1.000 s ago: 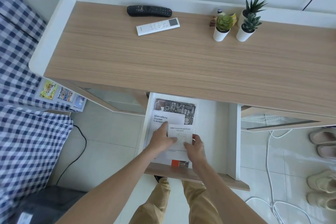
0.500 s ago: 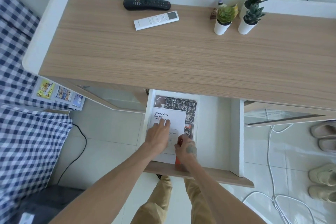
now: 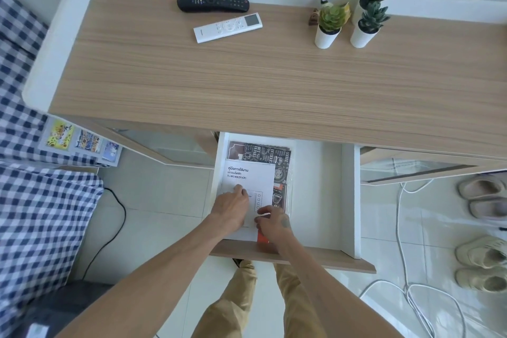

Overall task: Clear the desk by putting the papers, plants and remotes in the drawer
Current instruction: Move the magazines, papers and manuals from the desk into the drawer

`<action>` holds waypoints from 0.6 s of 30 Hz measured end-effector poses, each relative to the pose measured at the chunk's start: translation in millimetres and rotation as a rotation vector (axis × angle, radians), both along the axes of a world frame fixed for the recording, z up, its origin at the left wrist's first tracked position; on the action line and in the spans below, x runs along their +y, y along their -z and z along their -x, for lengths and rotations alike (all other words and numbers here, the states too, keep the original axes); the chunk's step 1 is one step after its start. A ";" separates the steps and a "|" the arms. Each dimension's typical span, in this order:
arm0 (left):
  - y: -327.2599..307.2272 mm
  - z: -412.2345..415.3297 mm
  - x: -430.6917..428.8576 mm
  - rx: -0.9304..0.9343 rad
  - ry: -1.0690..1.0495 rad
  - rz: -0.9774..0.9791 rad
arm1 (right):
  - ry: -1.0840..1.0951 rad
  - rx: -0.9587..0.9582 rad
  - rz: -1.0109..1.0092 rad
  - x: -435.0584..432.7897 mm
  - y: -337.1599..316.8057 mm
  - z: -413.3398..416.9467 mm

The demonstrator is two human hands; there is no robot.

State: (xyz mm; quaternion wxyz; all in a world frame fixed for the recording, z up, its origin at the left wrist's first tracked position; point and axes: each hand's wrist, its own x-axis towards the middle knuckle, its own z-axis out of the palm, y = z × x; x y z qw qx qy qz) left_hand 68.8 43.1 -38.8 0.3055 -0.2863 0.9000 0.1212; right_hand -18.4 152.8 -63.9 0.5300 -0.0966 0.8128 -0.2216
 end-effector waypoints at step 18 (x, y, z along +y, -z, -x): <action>-138.5 125.5 -56.5 0.436 -0.029 0.053 | -0.244 0.580 0.209 -14.1 -151.6 172.6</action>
